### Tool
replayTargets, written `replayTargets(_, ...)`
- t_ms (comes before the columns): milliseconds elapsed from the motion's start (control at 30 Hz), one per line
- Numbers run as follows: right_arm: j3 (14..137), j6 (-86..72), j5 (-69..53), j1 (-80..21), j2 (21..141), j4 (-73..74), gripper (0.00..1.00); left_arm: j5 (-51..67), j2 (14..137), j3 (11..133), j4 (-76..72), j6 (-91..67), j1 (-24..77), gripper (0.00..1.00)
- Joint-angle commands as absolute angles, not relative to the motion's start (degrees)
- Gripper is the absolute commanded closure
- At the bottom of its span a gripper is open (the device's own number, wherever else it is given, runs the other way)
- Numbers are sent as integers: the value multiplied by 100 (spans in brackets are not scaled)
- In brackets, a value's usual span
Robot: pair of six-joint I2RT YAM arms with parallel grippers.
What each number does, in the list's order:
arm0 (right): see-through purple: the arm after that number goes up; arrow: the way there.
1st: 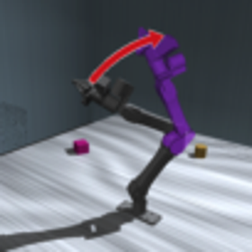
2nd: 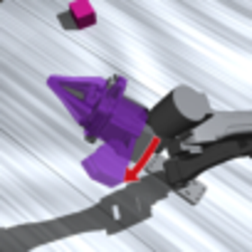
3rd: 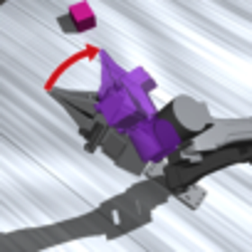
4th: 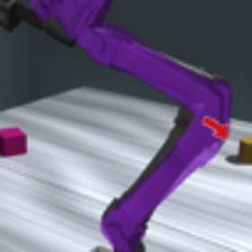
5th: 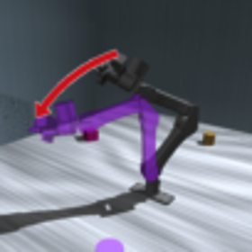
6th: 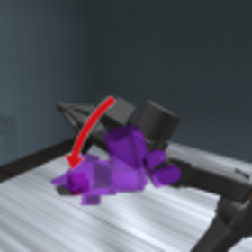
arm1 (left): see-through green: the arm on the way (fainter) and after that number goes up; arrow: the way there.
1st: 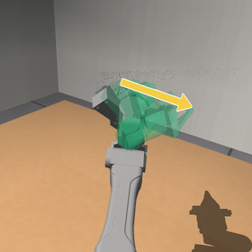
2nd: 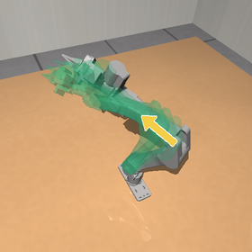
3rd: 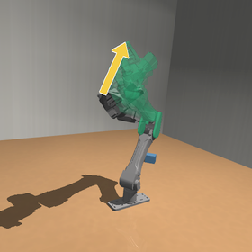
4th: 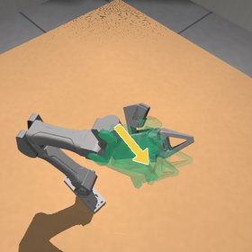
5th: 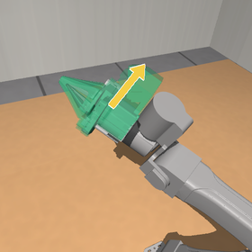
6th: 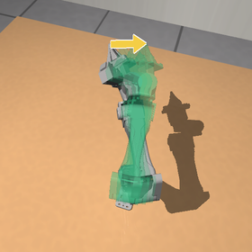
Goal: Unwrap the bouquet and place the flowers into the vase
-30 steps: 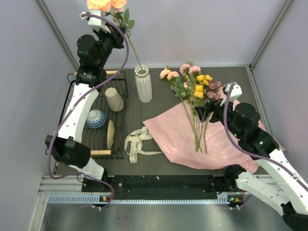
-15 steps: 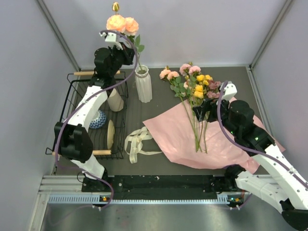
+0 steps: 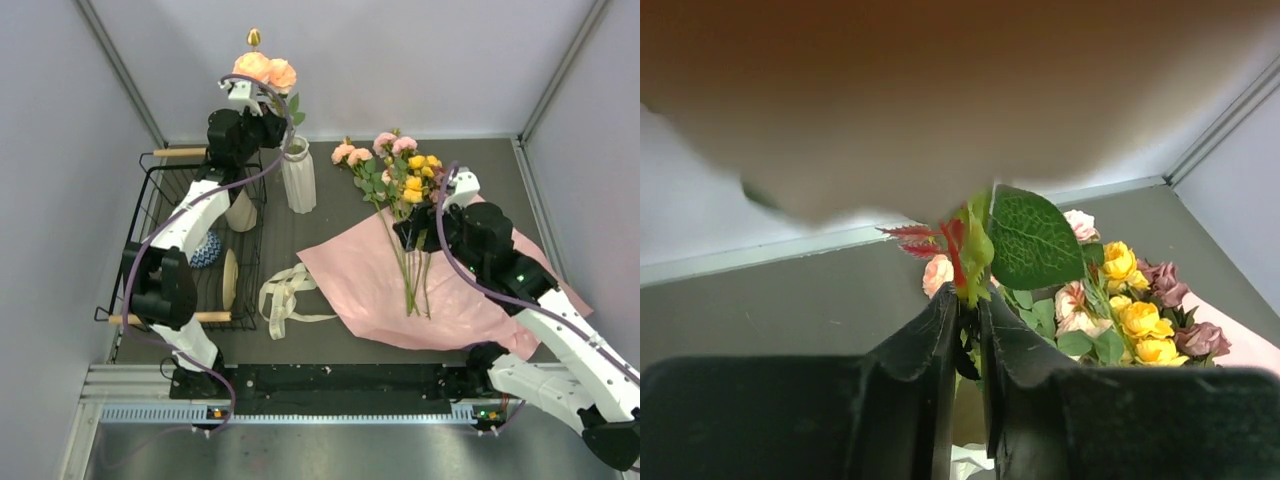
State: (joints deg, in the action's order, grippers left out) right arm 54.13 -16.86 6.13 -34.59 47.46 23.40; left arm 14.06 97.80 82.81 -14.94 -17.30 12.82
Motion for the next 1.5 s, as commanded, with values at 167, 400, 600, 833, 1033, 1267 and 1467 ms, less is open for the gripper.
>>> replayTargets(167,5826,-1942,1063,-3428,5527,2364,24,1292,9457,8464,-1056,-1898,1266,49)
replayTargets(400,6214,-1987,258,-2655,6414,2575,25,1020,8860,8394,-300,-1995,1266,41)
replayTargets(600,6592,-1618,97,-2549,7399,2821,39,1028,7929,7674,-53,-2241,1266,39)
replayTargets(833,7048,-1406,18,-2558,8594,2848,57,1861,6979,6699,-53,-2610,1362,39)
replayTargets(1033,7627,-1143,148,-2794,9605,2848,68,2425,6697,6302,-35,-2777,1924,29)
replayTargets(1267,8051,-1037,888,-2944,10529,2944,64,2566,6811,6214,-62,-2637,2759,30)
replayTargets(1467,8077,-1160,1211,-2944,10907,2997,62,2681,6882,6223,-88,-2672,2909,32)
